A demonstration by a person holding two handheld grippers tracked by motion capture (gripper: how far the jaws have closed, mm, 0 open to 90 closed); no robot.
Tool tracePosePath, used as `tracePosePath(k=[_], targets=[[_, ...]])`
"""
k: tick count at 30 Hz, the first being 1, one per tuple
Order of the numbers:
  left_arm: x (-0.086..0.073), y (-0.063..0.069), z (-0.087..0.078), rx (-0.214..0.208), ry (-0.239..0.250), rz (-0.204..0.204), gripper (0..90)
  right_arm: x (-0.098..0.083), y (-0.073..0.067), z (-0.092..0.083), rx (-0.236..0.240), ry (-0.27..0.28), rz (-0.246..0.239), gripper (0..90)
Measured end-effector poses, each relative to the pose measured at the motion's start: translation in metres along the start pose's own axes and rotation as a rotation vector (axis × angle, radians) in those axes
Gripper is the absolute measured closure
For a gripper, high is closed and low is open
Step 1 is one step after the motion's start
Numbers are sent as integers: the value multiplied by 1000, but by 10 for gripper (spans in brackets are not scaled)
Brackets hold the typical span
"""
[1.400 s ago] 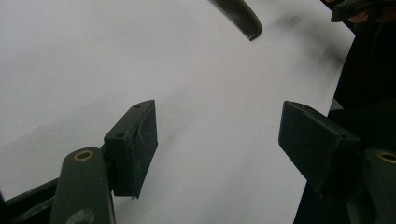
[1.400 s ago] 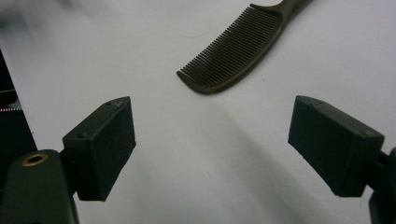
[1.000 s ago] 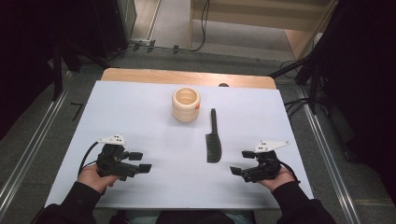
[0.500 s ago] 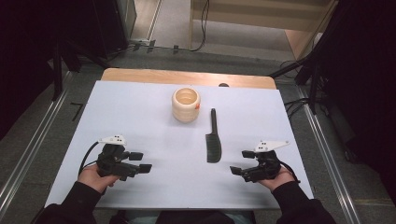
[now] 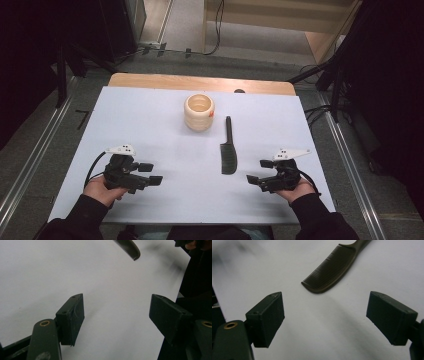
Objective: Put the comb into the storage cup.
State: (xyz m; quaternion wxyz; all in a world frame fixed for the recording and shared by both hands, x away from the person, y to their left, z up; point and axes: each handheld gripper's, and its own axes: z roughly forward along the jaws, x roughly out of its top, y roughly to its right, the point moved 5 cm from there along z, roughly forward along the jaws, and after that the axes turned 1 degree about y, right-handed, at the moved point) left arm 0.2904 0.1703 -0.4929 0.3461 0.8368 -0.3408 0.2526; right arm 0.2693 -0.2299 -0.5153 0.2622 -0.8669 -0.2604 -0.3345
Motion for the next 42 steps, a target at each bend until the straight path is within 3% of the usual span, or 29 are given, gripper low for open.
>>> tracePosePath(k=[3,17,26,42], targets=[[0,0,0,-1,0,-2,290,4,6,0,-21,17,26,130],[0,-1,0,3,-4,-2,290,27,18,5,-63,76,-8,131],[0,0,0,1,-5,0,290,37,24,8,-68,67,16,173],[-1,0,0,0,-7,5,290,58,27,19,-82,72,6,174]])
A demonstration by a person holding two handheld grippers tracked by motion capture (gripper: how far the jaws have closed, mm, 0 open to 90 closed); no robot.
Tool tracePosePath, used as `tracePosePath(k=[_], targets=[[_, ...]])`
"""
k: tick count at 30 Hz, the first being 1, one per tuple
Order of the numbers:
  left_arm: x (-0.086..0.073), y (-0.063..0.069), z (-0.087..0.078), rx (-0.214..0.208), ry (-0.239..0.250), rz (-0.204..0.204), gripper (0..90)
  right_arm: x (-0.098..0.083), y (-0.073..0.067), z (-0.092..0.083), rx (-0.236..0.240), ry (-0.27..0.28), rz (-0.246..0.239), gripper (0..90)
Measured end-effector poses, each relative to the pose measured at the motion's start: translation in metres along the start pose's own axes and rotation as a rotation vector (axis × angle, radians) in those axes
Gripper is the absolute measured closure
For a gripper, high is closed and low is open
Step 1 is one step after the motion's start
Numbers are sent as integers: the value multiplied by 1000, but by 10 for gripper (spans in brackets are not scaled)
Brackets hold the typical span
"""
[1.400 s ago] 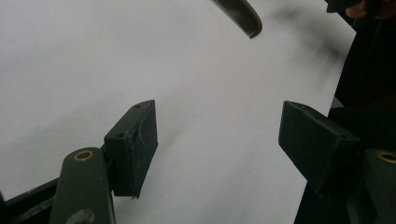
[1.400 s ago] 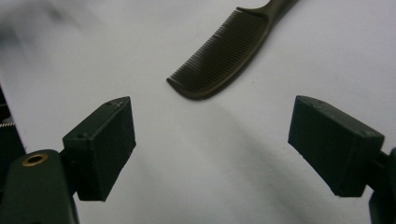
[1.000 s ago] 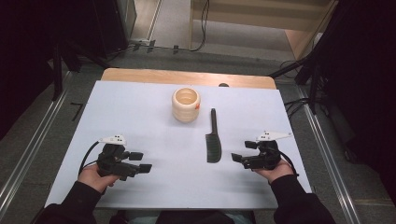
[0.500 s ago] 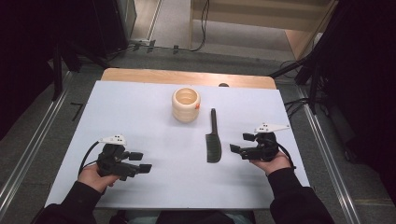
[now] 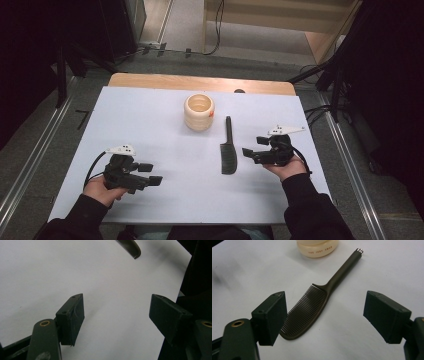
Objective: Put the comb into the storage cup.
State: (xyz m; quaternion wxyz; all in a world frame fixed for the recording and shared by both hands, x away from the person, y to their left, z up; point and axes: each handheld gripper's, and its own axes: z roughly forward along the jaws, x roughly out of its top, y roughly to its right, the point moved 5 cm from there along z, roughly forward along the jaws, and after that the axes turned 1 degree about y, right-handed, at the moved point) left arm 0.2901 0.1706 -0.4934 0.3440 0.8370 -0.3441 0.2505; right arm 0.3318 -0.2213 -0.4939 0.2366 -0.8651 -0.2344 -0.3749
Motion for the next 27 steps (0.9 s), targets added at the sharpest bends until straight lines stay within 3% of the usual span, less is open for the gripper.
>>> tracePosePath(k=[12,27], targets=[[0,0,0,-1,-4,3,290,25,9,15,-3,2,-4,182],[-1,-1,0,-2,-6,1,290,44,10,40,-10,-25,-16,196]])
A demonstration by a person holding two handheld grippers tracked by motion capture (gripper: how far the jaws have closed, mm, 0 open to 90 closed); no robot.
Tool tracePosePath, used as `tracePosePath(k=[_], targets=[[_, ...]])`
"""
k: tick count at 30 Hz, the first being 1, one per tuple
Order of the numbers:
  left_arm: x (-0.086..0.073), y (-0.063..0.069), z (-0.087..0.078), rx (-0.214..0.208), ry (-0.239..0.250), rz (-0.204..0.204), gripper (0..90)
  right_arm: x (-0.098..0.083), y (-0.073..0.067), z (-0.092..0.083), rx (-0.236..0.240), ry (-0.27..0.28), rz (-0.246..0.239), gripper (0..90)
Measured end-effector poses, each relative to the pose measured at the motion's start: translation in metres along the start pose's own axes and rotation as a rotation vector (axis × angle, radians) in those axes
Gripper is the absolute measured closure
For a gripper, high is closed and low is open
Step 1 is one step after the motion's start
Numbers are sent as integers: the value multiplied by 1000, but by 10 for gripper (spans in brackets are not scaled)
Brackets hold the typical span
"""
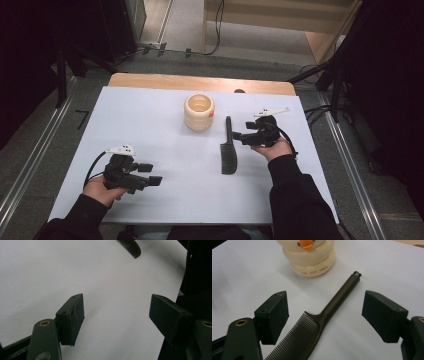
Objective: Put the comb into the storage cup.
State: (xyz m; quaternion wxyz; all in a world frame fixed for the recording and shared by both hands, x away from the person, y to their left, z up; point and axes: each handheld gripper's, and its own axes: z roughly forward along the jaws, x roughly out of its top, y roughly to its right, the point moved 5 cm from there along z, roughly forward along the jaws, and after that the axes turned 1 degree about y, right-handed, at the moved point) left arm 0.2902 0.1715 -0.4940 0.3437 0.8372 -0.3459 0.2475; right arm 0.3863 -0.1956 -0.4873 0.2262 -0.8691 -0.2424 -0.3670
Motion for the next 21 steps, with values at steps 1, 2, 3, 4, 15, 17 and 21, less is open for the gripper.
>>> tracePosePath(k=[1,2,3,4,15,17,21], targets=[[0,0,0,-1,0,-1,290,0,0,0,0,0,0,196],[0,0,0,-2,0,0,290,2,0,4,1,-3,-3,200],[0,0,0,-2,0,0,290,2,0,4,1,-3,-3,200],[0,0,0,-1,-2,0,290,5,1,7,1,-2,1,201],[-1,-2,0,4,-2,-5,290,18,5,27,2,-22,-14,223],[-1,-2,0,7,-2,-6,290,19,6,29,3,-22,-13,230],[-1,-3,0,6,0,-7,290,29,9,36,1,-27,-31,358]])
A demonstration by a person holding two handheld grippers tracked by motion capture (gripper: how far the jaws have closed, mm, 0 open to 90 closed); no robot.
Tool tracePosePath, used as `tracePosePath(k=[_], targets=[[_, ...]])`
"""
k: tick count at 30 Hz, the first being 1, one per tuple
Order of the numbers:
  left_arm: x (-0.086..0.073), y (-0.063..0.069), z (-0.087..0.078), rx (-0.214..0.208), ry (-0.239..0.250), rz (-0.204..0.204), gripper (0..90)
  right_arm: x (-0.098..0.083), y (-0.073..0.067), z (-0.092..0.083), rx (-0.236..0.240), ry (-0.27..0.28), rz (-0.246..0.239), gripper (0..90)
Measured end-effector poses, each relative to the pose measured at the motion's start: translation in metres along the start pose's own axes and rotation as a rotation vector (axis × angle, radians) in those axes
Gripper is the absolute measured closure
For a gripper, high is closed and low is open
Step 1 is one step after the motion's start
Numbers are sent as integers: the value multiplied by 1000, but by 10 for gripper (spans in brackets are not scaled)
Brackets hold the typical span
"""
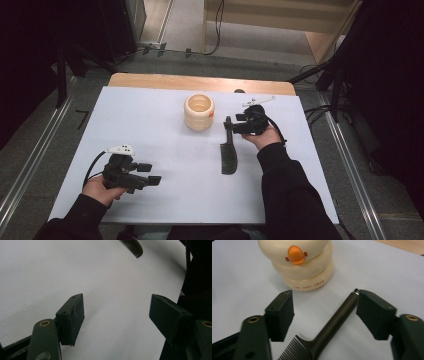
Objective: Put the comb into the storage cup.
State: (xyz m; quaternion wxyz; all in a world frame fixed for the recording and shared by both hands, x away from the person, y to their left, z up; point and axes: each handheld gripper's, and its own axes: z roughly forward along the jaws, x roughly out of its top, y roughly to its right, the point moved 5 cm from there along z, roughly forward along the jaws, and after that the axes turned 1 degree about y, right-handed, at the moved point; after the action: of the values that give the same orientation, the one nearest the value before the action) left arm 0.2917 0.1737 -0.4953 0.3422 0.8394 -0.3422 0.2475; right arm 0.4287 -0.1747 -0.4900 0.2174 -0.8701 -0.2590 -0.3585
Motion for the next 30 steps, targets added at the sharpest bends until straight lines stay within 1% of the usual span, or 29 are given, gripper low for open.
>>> tracePosePath(k=[1,2,3,4,5,6,8,9,11,16,21,26,30], targets=[[0,0,0,0,-1,0,290,0,0,0,0,0,0,358],[0,0,0,0,-1,1,290,1,0,1,-3,-4,-2,390],[0,0,0,0,-1,1,290,5,1,4,-16,-17,-8,541],[0,0,0,-1,-1,2,290,5,1,4,-16,-17,-8,541],[0,0,0,-2,2,2,290,7,3,8,-28,-36,0,697],[0,1,0,-3,2,2,290,6,4,10,-27,-46,14,771],[0,0,0,-2,2,3,290,3,6,16,-14,-55,38,876],[0,0,0,-2,2,3,290,2,7,20,-10,-58,37,876],[0,0,0,-1,2,2,290,-1,9,26,-8,-77,65,877],[0,0,0,-3,1,4,290,-6,12,39,-24,-86,78,876],[0,0,0,-1,0,4,290,-10,10,49,-35,-121,61,876],[0,1,-1,-1,0,6,290,-15,13,53,-52,-155,68,876],[0,1,-1,-1,-1,5,290,-17,16,50,-53,-159,65,876]])
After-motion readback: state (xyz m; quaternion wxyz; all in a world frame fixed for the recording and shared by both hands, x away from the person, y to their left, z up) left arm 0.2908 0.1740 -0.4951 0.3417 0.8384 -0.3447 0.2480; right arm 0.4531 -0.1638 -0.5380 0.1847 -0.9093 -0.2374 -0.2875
